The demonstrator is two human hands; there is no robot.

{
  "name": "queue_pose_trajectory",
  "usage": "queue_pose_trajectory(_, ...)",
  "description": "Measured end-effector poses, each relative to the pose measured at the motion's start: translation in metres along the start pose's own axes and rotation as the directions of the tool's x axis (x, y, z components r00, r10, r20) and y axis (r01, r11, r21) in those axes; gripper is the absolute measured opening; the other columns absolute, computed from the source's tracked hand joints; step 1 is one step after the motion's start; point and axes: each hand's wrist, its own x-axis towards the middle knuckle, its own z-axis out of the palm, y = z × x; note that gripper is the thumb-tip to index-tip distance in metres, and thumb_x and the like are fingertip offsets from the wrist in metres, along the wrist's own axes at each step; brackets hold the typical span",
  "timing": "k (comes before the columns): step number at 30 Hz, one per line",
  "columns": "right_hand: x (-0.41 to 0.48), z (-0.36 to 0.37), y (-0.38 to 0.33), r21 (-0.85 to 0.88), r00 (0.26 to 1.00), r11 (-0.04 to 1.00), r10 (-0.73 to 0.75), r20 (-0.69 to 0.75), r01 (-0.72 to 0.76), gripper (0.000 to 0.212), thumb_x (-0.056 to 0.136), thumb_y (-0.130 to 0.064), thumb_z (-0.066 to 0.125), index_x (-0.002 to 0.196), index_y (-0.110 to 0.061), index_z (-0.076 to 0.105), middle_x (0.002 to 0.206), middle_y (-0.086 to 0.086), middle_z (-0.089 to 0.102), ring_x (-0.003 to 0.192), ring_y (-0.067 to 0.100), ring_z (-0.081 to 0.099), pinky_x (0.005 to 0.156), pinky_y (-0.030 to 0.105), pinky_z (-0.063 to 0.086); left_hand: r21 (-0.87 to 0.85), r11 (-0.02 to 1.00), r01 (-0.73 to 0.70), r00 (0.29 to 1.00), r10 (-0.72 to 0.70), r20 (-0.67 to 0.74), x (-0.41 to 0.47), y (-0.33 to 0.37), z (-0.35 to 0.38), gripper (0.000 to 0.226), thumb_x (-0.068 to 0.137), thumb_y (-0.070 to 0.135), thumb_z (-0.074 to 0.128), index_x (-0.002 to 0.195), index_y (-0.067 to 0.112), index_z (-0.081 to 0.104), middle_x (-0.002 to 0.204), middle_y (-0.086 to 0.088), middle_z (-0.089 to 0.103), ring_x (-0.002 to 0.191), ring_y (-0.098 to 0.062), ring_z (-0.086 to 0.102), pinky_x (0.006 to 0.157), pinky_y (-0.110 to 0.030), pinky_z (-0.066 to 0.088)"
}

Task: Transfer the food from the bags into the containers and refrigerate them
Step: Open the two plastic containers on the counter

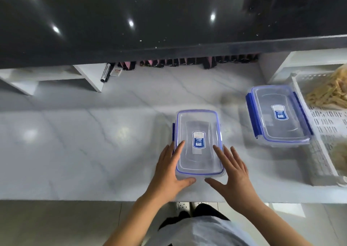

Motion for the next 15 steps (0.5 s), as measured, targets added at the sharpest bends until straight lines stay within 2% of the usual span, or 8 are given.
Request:
queue_pose_trajectory(4,0.020,-0.006,0.001,-0.032,1.000,0.999,-0.027,0.005,0.027,0.098,0.079,-0.046,0.078,0.151,-0.055,0.013,0.161,-0.012,0.021,0.154,0.019,0.005,0.120,0.045,0.017,-0.021,1.000,0.004,0.999,-0.005,-0.039,0.013,0.005,-0.006,0.108,0.073,0.040,0.085,0.152,0.052,0.012,0.145,0.035,0.014,0.149,-0.005,0.008,0.121,-0.043,0.025)
queue_pose_trajectory(6,0.027,-0.008,-0.003,-0.042,0.999,0.998,-0.039,-0.009,0.039,0.095,0.078,-0.047,0.078,0.153,-0.048,0.019,0.161,-0.009,0.025,0.153,0.022,0.007,0.119,0.047,0.019,-0.016,1.000,-0.007,0.999,0.007,-0.046,0.020,0.006,-0.013,0.108,0.072,0.039,0.086,0.153,0.048,0.015,0.138,0.036,0.021,0.148,-0.006,0.013,0.120,-0.042,0.026)
queue_pose_trajectory(9,0.034,-0.013,-0.013,-0.064,0.996,0.994,-0.087,-0.032,0.085,0.092,0.078,-0.049,0.077,0.153,-0.042,0.026,0.159,-0.005,0.031,0.153,0.025,0.011,0.118,0.051,0.022,-0.008,0.999,-0.033,0.998,0.033,-0.051,0.025,0.006,-0.028,0.107,0.073,0.041,0.085,0.154,0.047,0.017,0.149,0.031,0.022,0.149,-0.009,0.014,0.121,-0.040,0.025)
queue_pose_trajectory(11,0.041,-0.017,-0.024,-0.095,0.991,0.986,-0.136,-0.020,0.133,0.090,0.078,-0.052,0.075,0.153,-0.041,0.027,0.159,-0.001,0.034,0.153,0.027,0.013,0.118,0.052,0.023,-0.001,0.999,-0.038,0.997,0.038,-0.070,0.022,0.004,-0.042,0.106,0.073,0.040,0.086,0.153,0.047,0.017,0.155,0.026,0.020,0.149,-0.005,0.013,0.122,-0.033,0.022)
queue_pose_trajectory(15,0.062,-0.006,-0.070,-0.098,0.971,0.966,-0.235,0.037,0.238,0.083,0.080,-0.056,0.068,0.152,-0.039,0.031,0.156,0.004,0.039,0.151,0.032,0.018,0.117,0.053,0.023,-0.037,0.999,0.013,0.991,-0.017,-0.131,0.002,-0.014,-0.087,0.105,0.073,0.038,0.086,0.153,0.047,0.020,0.153,0.030,0.021,0.144,0.008,0.015,0.114,-0.013,0.020)
